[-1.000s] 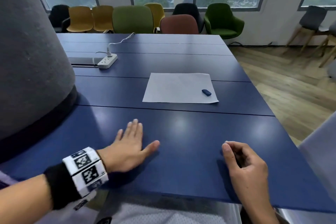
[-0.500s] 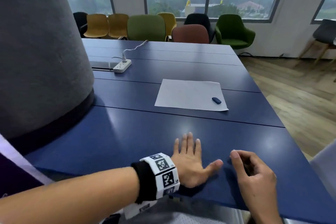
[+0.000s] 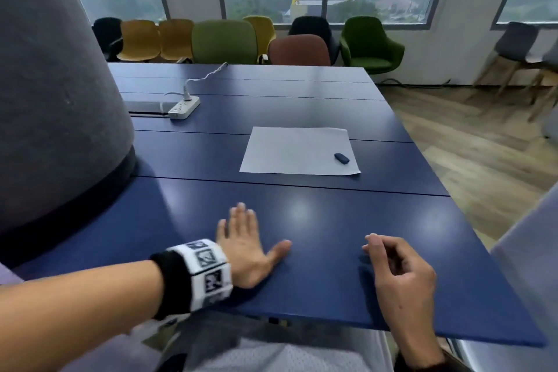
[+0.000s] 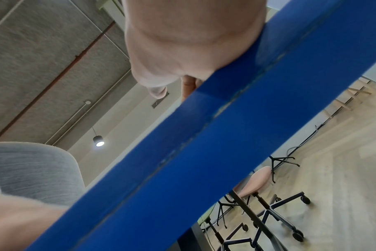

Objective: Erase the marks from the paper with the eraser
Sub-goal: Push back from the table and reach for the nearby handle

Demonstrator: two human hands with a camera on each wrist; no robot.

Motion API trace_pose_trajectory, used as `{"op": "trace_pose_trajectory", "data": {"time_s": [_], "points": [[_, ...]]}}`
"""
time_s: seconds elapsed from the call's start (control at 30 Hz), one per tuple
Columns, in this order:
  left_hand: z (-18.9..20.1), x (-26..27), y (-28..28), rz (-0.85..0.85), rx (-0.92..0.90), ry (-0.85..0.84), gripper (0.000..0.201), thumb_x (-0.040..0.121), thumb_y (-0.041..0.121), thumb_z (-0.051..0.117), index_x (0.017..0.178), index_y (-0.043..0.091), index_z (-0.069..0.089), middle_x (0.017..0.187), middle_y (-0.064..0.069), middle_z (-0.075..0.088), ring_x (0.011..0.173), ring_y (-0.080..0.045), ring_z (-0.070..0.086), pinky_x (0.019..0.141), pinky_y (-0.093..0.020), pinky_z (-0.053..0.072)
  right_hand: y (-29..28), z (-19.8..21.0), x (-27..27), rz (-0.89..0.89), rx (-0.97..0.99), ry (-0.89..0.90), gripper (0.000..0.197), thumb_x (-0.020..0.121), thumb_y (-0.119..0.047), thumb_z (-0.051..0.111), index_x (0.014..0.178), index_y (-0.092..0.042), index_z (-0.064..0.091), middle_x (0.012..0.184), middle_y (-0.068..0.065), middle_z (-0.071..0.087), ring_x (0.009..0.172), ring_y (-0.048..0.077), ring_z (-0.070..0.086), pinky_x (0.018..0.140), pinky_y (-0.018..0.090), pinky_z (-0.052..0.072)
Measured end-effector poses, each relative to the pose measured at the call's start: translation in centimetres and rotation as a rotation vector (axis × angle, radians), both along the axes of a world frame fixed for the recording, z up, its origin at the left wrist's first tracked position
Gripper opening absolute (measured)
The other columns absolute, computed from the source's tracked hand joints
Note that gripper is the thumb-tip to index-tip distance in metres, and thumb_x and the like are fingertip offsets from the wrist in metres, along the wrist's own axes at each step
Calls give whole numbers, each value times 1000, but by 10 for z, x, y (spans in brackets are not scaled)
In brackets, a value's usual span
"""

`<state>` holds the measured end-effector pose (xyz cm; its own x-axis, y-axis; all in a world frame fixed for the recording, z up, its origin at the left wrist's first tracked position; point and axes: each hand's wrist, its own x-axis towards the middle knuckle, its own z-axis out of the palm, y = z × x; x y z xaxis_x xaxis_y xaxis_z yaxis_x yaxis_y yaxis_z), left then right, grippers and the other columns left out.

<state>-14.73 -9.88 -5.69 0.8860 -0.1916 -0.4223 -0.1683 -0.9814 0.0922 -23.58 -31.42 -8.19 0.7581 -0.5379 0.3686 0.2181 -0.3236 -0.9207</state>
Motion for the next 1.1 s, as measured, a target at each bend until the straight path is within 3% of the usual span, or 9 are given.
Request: {"op": "trace_pose_trajectory", "data": {"time_s": [0.2,0.33,0.4,0.5,0.57,0.67,0.77,0.93,1.1], "points": [[16,-23,-109,-506,-165,184,128,55,96,-10,153,12,-13,155,-5,-30,144,-18,-27,118,-43,-15,-16,-9,2,-93,51,9,22,83,-30,49,75,-25,68,78,-14,72,75,7,66,64,8,46],[73,13,-97,-422,-304,213,84,93,63,4,152,6,-13,161,-7,-19,147,-16,-17,120,-38,-6,-6,-2,0,-71,-170,107,19,82,-33,50,83,-29,68,84,-9,72,87,14,67,75,7,41],[94,36,-74,-325,-286,147,76,98,55,6,153,5,-11,162,-6,-15,148,-16,-12,121,-36,-4,27,-1,-2,45,-599,191,35,84,-43,48,105,-24,68,110,-3,70,110,24,63,100,26,33],[105,58,-46,-269,-186,80,81,95,59,4,154,3,-1,163,-8,-4,150,-16,-4,121,-35,0,100,-2,-3,376,-1088,335,70,91,-63,21,124,-17,63,137,-1,57,129,23,50,103,57,18],[106,61,-37,-296,-118,78,89,90,63,1,152,2,13,162,-9,8,150,-17,4,121,-35,4,135,-4,2,569,-1180,428,92,86,-71,2,136,-11,51,149,5,41,141,26,30,106,63,1],[105,61,-20,-380,-117,129,118,69,84,-6,151,4,20,160,-7,17,149,-16,7,120,-30,5,129,-6,15,583,-1159,507,98,79,-75,-4,152,-10,5,161,5,-6,145,23,-18,99,57,-34],[104,69,3,-382,-99,149,157,31,103,-9,151,7,20,159,-5,19,148,-14,11,118,-29,5,75,-5,22,334,-1137,552,101,77,-75,-8,152,-11,10,161,3,0,148,23,-5,107,58,-21],[95,80,24,-341,-57,139,144,43,103,-7,147,10,28,155,-1,26,147,-15,15,121,-38,9,9,9,21,233,-1090,849,115,58,-74,-28,151,-8,-9,159,5,-17,146,21,-19,112,59,-18],[87,66,7,-243,23,140,99,83,73,0,154,5,-2,163,-5,-5,149,-14,-7,120,-29,-3,87,-4,9,408,-1196,655,91,89,-71,9,127,-6,60,139,8,54,130,24,49,101,61,18]]}}
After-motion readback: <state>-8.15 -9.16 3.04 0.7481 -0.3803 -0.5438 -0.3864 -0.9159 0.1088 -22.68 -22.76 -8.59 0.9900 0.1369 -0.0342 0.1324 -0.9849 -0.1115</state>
